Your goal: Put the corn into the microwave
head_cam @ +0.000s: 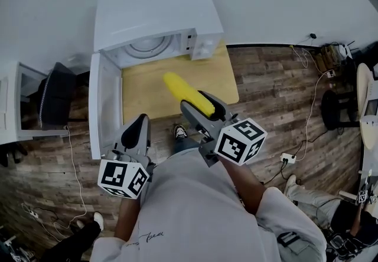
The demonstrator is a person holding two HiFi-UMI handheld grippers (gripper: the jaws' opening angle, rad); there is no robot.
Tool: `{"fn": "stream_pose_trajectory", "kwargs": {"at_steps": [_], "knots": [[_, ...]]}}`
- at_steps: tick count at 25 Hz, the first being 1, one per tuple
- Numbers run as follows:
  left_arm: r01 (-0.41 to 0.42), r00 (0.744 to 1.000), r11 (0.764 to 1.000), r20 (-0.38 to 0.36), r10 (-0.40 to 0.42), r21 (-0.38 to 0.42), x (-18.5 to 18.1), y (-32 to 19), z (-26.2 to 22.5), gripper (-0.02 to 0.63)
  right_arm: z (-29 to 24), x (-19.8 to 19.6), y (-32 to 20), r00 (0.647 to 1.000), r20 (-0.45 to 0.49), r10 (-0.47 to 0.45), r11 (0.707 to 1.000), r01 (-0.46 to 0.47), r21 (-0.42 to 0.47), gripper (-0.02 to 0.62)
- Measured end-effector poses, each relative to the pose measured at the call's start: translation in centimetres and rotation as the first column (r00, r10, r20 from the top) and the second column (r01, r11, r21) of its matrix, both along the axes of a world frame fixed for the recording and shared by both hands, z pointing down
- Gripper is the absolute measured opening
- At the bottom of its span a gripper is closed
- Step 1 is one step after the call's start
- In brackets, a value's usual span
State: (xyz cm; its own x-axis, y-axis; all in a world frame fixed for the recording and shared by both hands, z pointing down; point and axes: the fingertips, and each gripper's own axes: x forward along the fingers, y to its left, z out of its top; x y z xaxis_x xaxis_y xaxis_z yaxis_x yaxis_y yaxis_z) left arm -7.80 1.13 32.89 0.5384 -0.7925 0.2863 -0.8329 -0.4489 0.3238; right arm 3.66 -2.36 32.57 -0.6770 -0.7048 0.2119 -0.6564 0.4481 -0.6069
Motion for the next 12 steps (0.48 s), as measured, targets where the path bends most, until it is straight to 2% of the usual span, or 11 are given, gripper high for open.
{"fn": "stream_pose_trajectory", "kwargs": {"at_steps": [12], "knots": [[0.03,1.0,1.0,-0.006,-0.03,-0.004,3.4,-3.3,1.2,-0.011,1.8,2.8,-3.9,0.999,-0.02,-0.034,0.999,0.034,-0.004,0.258]]}}
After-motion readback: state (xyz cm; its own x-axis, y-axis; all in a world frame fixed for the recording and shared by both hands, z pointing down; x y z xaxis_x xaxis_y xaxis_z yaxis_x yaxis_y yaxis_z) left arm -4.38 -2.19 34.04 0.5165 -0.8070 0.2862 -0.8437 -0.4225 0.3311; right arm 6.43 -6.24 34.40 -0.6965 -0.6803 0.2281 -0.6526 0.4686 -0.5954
